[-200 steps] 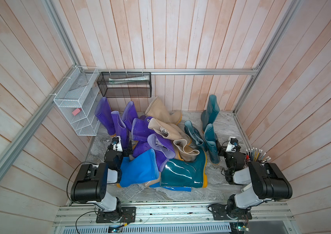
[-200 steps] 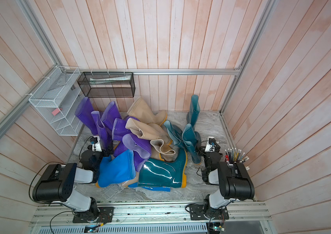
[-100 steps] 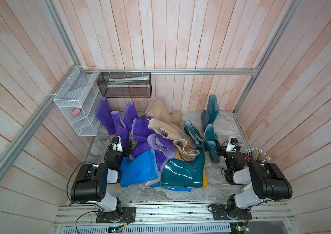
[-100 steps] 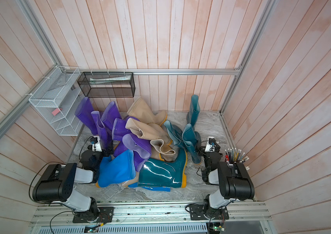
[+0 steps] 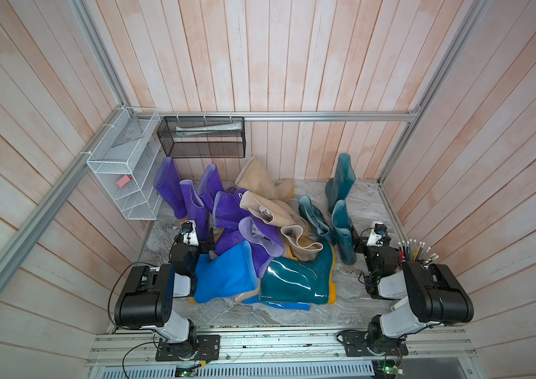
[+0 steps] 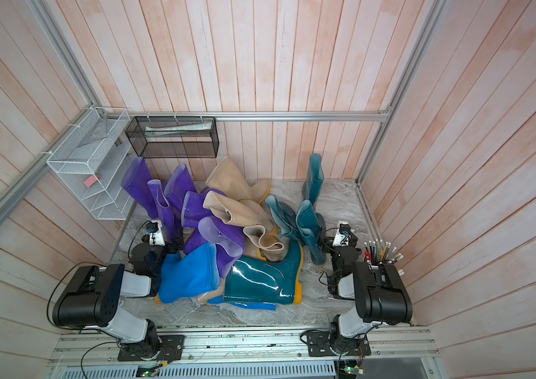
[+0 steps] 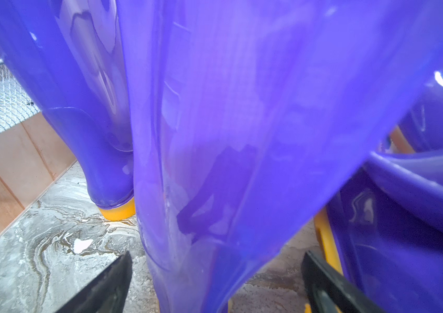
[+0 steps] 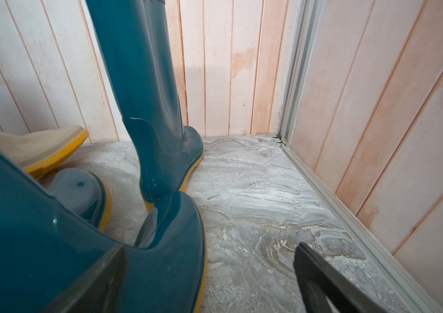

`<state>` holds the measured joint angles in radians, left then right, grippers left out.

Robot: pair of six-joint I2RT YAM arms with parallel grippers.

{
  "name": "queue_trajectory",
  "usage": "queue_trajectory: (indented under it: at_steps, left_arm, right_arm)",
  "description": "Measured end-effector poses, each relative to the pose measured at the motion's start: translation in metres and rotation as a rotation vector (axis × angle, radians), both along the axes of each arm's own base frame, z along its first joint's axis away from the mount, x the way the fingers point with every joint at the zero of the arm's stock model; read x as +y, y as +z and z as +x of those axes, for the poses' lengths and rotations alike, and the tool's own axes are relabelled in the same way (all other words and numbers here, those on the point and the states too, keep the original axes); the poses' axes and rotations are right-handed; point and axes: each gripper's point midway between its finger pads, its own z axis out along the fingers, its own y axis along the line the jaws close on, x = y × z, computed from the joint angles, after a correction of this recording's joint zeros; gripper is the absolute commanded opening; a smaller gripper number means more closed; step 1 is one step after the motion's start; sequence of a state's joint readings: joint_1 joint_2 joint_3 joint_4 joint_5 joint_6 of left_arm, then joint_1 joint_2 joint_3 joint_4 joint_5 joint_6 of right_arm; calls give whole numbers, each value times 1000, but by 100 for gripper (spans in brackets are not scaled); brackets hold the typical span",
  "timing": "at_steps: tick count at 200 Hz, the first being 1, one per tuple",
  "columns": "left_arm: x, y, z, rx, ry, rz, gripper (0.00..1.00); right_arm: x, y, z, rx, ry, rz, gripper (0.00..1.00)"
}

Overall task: Match and arrange rain boots in pairs
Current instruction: Pick up the rain boot at the center of the board.

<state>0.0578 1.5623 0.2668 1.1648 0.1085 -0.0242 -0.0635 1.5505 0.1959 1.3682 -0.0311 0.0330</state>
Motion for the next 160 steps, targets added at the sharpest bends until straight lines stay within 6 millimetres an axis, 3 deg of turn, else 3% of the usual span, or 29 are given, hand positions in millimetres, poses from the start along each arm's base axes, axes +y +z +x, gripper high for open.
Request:
queue_trajectory:
  at_steps: [23,37,70,106,160]
  left_arm:
    - [6,20,-9,-41,39,-2,100]
    - [7,51,-17,-111,47,0,100]
    - [12,124,-35,-249,79,-3,100]
    - [13,196,-51,-340,92,-15,100]
    - [1,276,-61,-356,25,-27,100]
  right_arm:
    - [-5,-2,0,20,-30,12,98]
    - [-8,4,-1,19,-48,15,98]
    - [-7,42,-1,-48,-82,13,98]
    - [-7,98,-1,-132,-114,16,98]
    - [-12,192,14,-128,-179,86,98]
